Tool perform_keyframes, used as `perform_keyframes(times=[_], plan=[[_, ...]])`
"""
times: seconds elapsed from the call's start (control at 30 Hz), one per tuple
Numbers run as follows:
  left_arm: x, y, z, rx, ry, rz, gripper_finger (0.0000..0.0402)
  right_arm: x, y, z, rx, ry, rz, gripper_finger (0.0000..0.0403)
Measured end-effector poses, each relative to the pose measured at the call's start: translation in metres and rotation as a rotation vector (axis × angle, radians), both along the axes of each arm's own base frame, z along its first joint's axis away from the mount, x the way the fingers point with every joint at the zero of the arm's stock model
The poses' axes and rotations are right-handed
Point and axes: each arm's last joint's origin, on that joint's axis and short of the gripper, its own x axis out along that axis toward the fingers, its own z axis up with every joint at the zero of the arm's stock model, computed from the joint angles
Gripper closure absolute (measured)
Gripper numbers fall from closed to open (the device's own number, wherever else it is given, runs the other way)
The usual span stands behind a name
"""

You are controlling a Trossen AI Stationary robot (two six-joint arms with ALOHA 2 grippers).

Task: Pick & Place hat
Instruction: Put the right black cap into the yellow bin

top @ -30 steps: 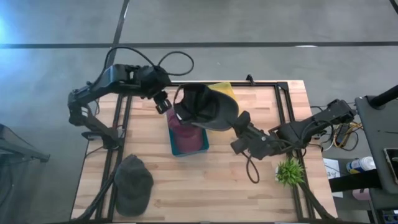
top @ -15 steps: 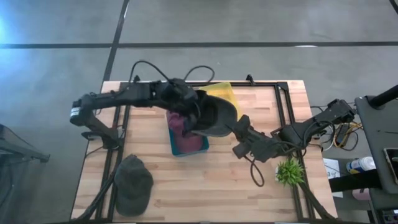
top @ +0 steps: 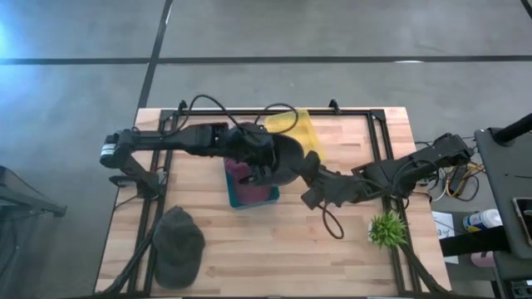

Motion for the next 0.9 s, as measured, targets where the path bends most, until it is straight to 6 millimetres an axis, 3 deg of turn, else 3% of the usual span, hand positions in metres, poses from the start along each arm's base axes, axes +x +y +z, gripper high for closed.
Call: perform_keyframes(times=[0.17, 0.33, 0.6, 0.9], plan=[[-0.003, 0.004, -0.016, 0.059, 0.151, 0.063, 0.0275, 0.009, 0.002, -0.003, -0.024, 0.016, 0.069, 0.0390], [-0.007, 0.007, -0.018, 0.078, 0.204, 0.085, 0.0275, 0.010, 0.002, 0.000, -0.011, -0.015, 0.069, 0.0390], [-0.009, 0.002, 0.009, 0.097, 0.124, 0.060, 0.0275, 0.010, 0.003, 0.002, -0.010, -0.029, 0.067, 0.0390], [-0.012, 0.002, 0.016, -0.017, 0.108, 0.142, 0.0275, 0.010, 0.002, 0.002, -0.014, -0.021, 0.066, 0.0390]])
